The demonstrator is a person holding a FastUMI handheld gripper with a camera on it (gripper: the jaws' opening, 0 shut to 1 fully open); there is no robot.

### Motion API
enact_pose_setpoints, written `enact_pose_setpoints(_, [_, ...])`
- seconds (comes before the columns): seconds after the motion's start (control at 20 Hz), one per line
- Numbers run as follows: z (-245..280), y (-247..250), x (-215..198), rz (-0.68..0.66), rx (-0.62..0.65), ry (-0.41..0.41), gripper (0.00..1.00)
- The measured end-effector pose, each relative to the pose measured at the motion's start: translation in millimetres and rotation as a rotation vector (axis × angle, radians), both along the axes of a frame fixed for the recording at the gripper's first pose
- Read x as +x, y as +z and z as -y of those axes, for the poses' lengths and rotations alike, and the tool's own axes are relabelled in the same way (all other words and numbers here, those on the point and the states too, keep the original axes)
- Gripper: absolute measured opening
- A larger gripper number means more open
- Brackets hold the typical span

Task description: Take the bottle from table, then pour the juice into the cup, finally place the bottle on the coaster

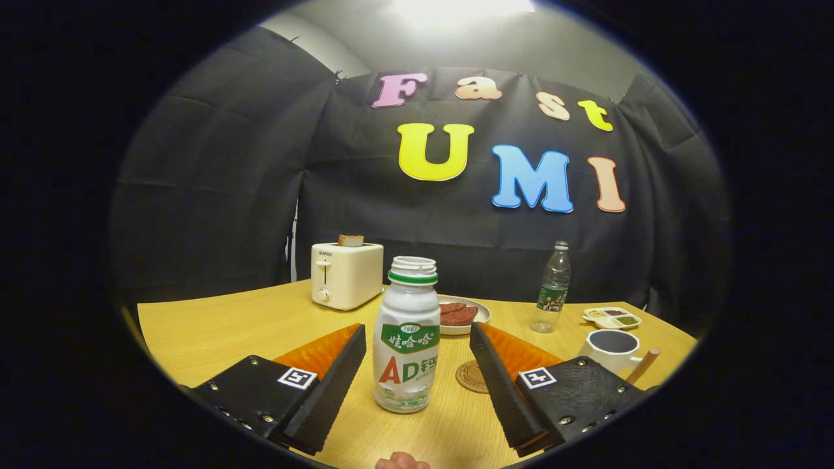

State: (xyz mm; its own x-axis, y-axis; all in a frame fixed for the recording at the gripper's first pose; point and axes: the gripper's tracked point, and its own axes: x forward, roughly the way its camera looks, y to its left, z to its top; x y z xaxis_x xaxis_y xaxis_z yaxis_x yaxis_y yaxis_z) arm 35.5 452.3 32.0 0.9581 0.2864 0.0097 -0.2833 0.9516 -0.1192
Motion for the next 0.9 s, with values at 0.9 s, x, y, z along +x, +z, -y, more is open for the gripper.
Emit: enact_pose_setpoints(0.9, [-8.5, -16.4, 31.9, -0.065, 0.050, -0.042, 0.67])
